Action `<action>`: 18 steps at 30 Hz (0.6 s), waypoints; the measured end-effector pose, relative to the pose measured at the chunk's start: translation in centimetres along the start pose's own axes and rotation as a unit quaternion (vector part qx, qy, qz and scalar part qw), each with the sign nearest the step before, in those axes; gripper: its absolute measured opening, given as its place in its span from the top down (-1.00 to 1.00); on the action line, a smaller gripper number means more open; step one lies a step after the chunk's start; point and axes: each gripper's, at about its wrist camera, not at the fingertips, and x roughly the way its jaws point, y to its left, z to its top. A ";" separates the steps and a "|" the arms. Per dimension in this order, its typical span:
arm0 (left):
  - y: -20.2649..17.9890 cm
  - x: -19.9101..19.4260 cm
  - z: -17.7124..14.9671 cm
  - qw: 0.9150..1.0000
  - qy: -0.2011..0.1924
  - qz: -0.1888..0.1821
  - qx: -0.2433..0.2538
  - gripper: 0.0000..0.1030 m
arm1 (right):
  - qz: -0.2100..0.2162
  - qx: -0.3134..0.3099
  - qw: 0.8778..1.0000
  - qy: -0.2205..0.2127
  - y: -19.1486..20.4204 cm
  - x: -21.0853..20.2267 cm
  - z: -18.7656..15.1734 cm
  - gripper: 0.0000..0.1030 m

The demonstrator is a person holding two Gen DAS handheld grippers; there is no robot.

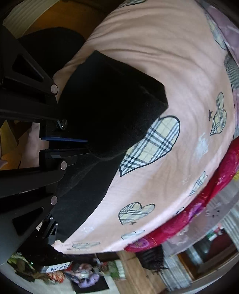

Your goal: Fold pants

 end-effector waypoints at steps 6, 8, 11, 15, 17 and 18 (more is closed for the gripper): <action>2.7 0.6 -1.7 0.999 -0.007 -0.023 -0.025 0.93 | -0.021 -0.023 0.999 0.025 0.8 1.0 0.3 0.86; 3.5 0.9 -2.2 0.999 -0.004 -0.031 -0.035 0.93 | -0.028 -0.032 0.998 0.035 1.4 2.0 0.7 0.86; 4.5 1.5 -2.9 0.999 0.000 -0.030 -0.039 0.93 | -0.037 -0.042 0.997 0.050 1.7 2.7 0.8 0.86; 5.4 2.1 -3.4 0.998 0.001 -0.035 -0.048 0.93 | -0.045 -0.049 0.996 0.063 1.9 3.1 0.4 0.86; 5.6 2.5 -3.3 0.998 0.000 -0.033 -0.047 0.93 | -0.048 -0.052 0.995 0.069 2.1 3.0 0.0 0.86; 5.8 2.6 -3.3 0.998 0.000 -0.031 -0.047 0.93 | -0.048 -0.053 0.995 0.072 2.2 3.3 0.1 0.86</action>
